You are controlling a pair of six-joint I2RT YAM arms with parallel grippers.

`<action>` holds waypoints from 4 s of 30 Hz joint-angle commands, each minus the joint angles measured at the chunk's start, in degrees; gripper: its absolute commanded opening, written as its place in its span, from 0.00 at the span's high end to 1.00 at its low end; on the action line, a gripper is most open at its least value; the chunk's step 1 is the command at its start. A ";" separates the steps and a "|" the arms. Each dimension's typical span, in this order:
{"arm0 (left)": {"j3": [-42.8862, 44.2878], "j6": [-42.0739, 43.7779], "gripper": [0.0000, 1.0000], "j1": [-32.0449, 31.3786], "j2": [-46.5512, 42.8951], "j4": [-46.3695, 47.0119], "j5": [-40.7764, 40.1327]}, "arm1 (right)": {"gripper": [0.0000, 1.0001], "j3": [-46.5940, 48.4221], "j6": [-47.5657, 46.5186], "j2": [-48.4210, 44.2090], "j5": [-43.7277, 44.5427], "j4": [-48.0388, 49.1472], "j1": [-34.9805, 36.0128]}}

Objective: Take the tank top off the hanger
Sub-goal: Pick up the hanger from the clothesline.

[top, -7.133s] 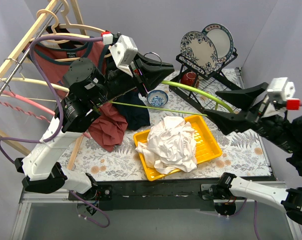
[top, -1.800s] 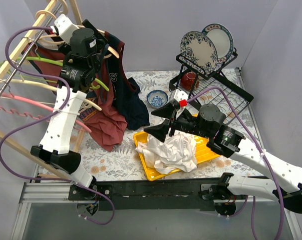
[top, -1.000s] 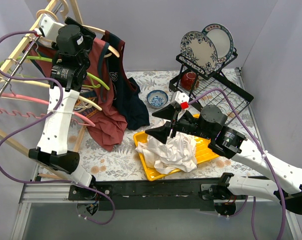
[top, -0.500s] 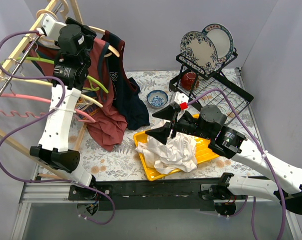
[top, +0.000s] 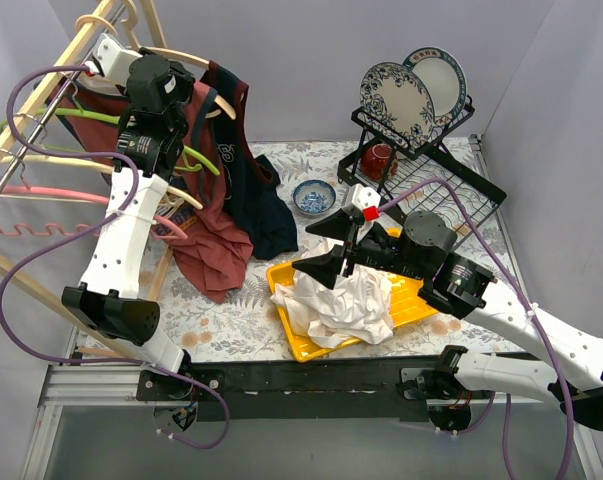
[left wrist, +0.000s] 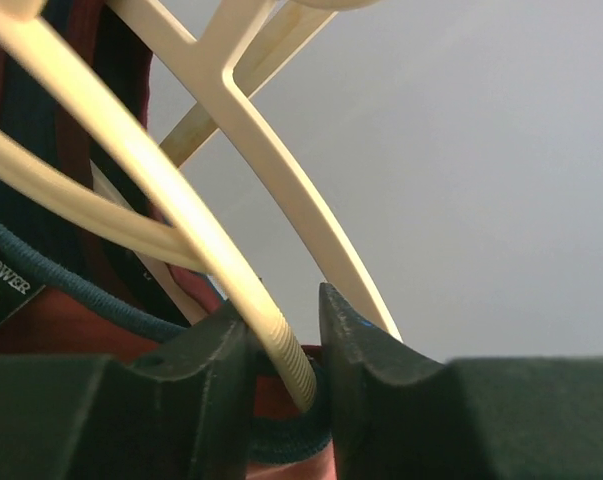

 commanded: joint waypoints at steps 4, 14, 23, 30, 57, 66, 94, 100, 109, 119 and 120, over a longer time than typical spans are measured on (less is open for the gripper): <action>0.18 1.53 0.86 0.20 -3.21 2.45 2.65 | 0.17 0.92 -0.64 -1.32 0.60 1.73 0.01; 0.18 0.75 1.00 0.20 -6.46 2.80 4.40 | 0.17 0.57 -0.21 -0.79 0.07 2.52 0.01; -1.41 -4.18 1.00 0.20 -9.46 1.75 10.37 | 0.17 1.18 0.15 -0.71 0.07 2.61 0.01; -0.79 -3.12 1.00 0.20 -9.72 0.87 13.54 | 0.16 5.83 -0.38 1.05 7.70 2.78 -0.08; -1.40 -4.53 1.00 0.20 -14.73 -0.27 21.37 | 0.22 52.06 3.13 44.63 7.37 8.41 -3.07; -2.02 -4.35 1.00 0.20 -16.05 -0.18 21.45 | 0.26 60.67 5.77 52.11 6.14 8.85 -3.86; -4.04 -0.49 0.38 0.29 -20.88 -1.68 21.89 | 0.99 64.73 7.88 54.41 2.88 16.23 -4.48; -1.06 4.07 0.13 0.20 -20.88 -4.22 22.77 | 0.99 60.95 7.71 52.12 3.76 20.27 -4.74; 0.26 11.02 0.02 0.20 -22.64 -6.94 27.08 | 0.99 61.91 8.76 52.03 2.88 23.09 -5.62; 3.86 15.06 0.02 0.29 -25.28 -9.15 21.90 | 0.99 59.29 8.50 49.66 0.16 23.44 -6.67; 4.30 15.33 0.02 0.29 -25.36 -9.32 21.37 | 0.99 58.23 8.41 49.13 -0.10 23.53 -6.67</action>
